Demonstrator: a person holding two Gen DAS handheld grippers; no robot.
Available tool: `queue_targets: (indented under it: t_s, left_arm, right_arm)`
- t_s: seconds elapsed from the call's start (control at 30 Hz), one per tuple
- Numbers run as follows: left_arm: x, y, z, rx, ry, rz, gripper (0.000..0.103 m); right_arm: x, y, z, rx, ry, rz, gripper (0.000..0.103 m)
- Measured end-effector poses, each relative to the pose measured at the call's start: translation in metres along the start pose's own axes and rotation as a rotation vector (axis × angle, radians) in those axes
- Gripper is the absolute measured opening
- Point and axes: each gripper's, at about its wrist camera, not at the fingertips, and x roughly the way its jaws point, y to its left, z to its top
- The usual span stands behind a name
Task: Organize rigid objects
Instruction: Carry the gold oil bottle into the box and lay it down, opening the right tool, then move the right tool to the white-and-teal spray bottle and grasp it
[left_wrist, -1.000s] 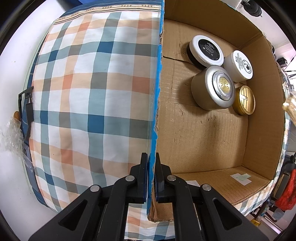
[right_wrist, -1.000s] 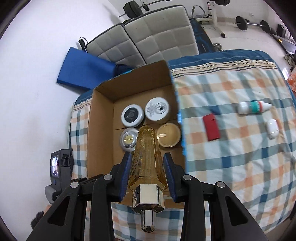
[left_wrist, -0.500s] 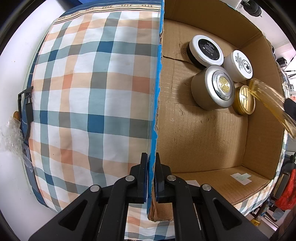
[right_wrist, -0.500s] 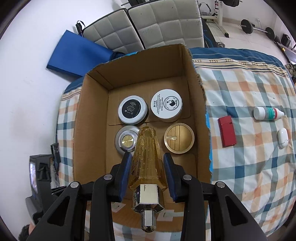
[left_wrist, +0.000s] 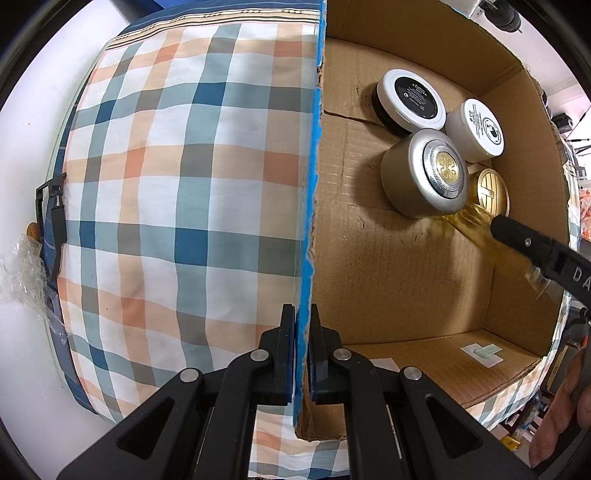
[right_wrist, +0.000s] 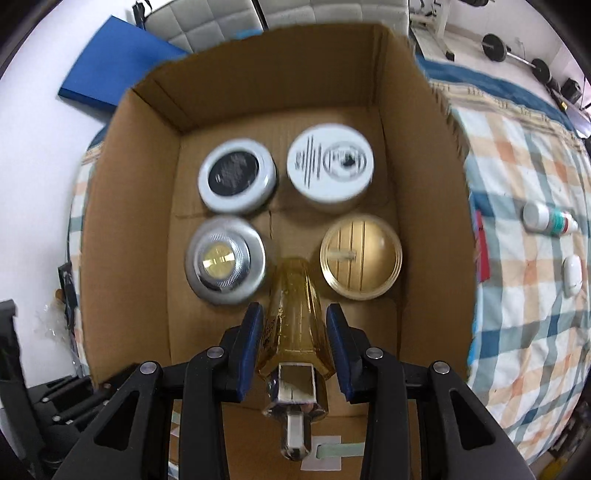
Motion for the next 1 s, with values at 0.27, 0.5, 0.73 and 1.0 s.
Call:
queue_targets:
  t_s: [0.27, 0.5, 0.73, 1.0]
  left_arm:
    - [0.000, -0.003, -0.001, -0.001, 0.001, -0.002, 0.003]
    - [0.001, -0.003, -0.003, -0.003, -0.002, -0.002, 0.003]
    - [0.000, 0.000, -0.005, 0.001, -0.002, -0.001, 0.003]
    - [0.000, -0.002, -0.009, 0.003, -0.003, 0.006, 0.003]
  right_arm:
    - [-0.008, 0.004, -0.009, -0.012, -0.002, -0.013, 0.100]
    - [-0.014, 0.001, -0.023, -0.015, 0.036, -0.051, 0.103]
    - [-0.026, 0.001, -0.040, -0.016, 0.025, -0.069, 0.103]
    - [-0.058, 0.005, -0.055, -0.020, -0.021, -0.055, 0.103]
